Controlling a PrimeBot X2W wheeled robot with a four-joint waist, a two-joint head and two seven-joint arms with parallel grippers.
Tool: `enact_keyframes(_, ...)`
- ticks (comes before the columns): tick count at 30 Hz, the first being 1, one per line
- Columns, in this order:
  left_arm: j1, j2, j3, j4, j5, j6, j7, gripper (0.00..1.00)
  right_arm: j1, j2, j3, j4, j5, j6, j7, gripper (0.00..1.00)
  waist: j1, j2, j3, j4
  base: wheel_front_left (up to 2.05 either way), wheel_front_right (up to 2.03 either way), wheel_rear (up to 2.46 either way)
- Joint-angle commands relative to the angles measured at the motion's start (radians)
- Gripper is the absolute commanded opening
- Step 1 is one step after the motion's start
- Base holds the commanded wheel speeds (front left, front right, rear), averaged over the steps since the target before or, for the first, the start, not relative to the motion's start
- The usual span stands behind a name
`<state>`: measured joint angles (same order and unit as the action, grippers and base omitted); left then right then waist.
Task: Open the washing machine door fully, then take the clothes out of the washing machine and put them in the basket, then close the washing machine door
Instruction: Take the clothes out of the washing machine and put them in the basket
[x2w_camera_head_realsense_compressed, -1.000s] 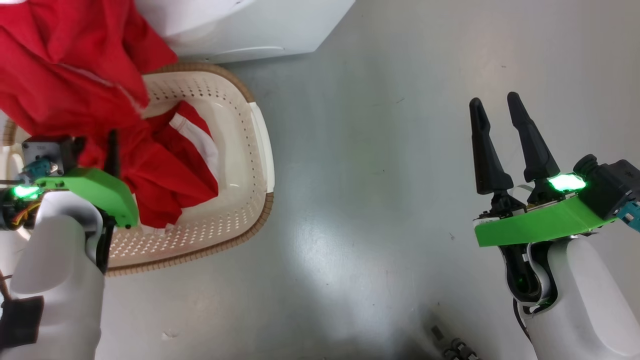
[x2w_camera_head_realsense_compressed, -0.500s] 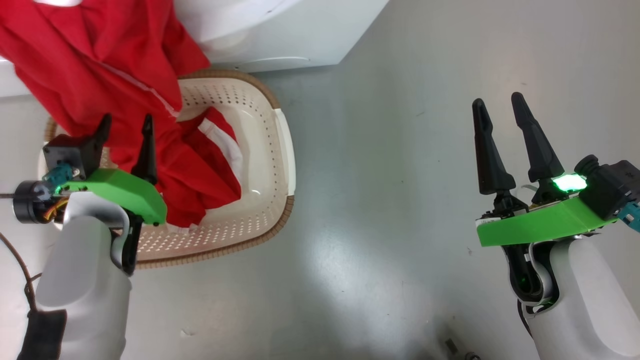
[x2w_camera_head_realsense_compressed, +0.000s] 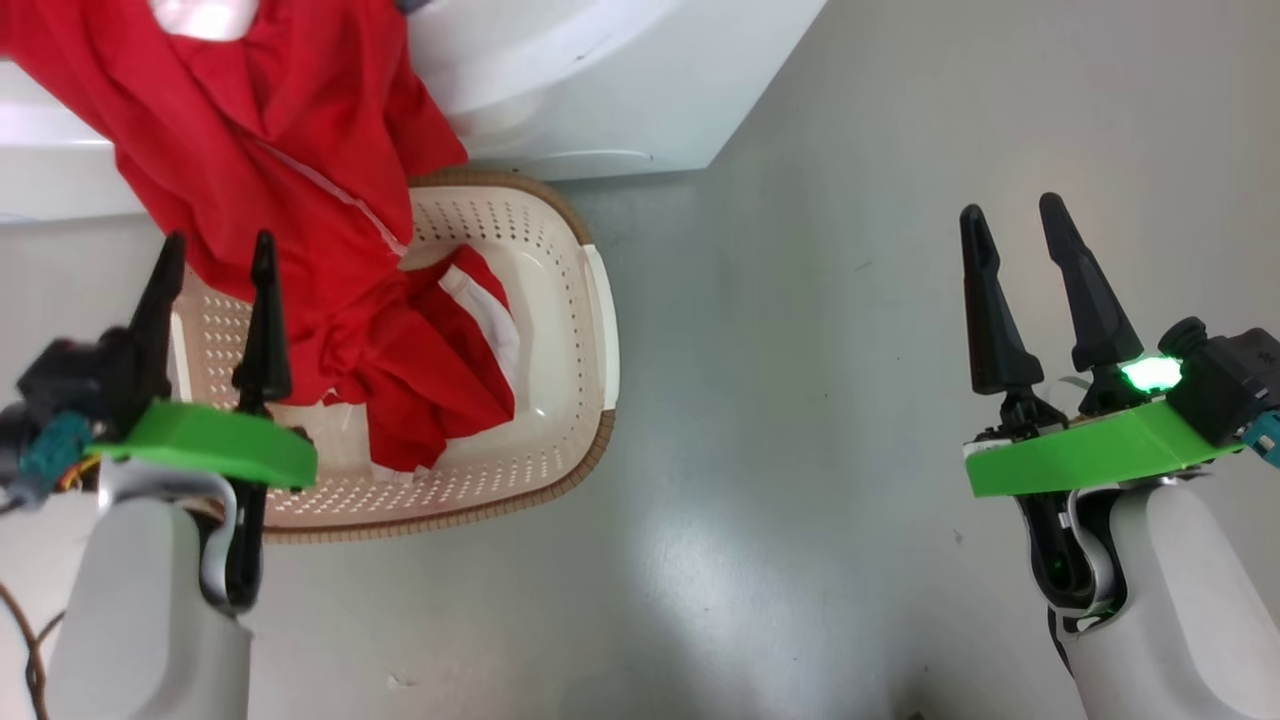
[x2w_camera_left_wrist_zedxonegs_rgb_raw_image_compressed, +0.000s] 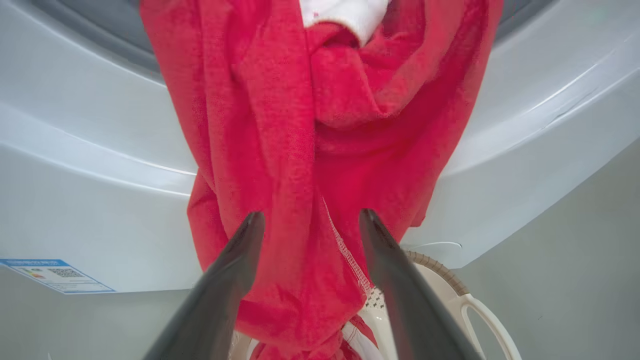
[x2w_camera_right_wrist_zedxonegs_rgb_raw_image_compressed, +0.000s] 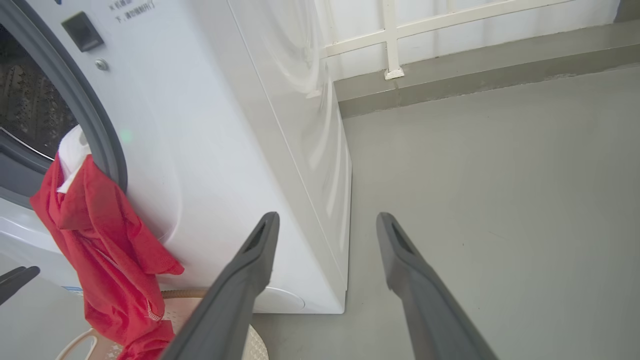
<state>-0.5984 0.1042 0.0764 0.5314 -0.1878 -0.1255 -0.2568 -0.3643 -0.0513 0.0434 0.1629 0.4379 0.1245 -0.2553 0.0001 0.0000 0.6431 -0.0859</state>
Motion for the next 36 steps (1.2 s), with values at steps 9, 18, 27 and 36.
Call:
enact_keyframes(9, 0.175, 0.005, 0.048, -0.220, -0.006, -0.005, -0.005, 1.00, 0.054, 0.001, -0.001, -0.022, -0.019, 0.006, -0.006, 1.00, -0.0001, 0.0000, -0.025, 0.014, 0.00, 0.00, 0.00)
enact_keyframes(18, 0.328, -0.006, 0.068, -0.394, -0.009, -0.005, -0.005, 1.00, 0.066, 0.001, 0.000, -0.020, -0.023, 0.006, -0.006, 1.00, -0.0001, 0.0000, -0.038, 0.015, 0.00, 0.00, 0.00)
enact_keyframes(27, 0.363, -0.022, 0.070, -0.447, -0.004, -0.005, -0.005, 1.00, 0.068, 0.001, 0.005, -0.017, -0.021, 0.006, -0.006, 1.00, -0.0001, 0.0000, -0.045, 0.011, 0.00, 0.00, 0.00)
enact_keyframes(36, 0.281, 0.001, 0.057, -0.406, -0.041, -0.005, -0.005, 1.00, 0.071, 0.001, 0.014, -0.014, -0.021, 0.006, -0.006, 1.00, -0.0001, 0.0000, -0.051, 0.013, 0.00, 0.00, 0.00)
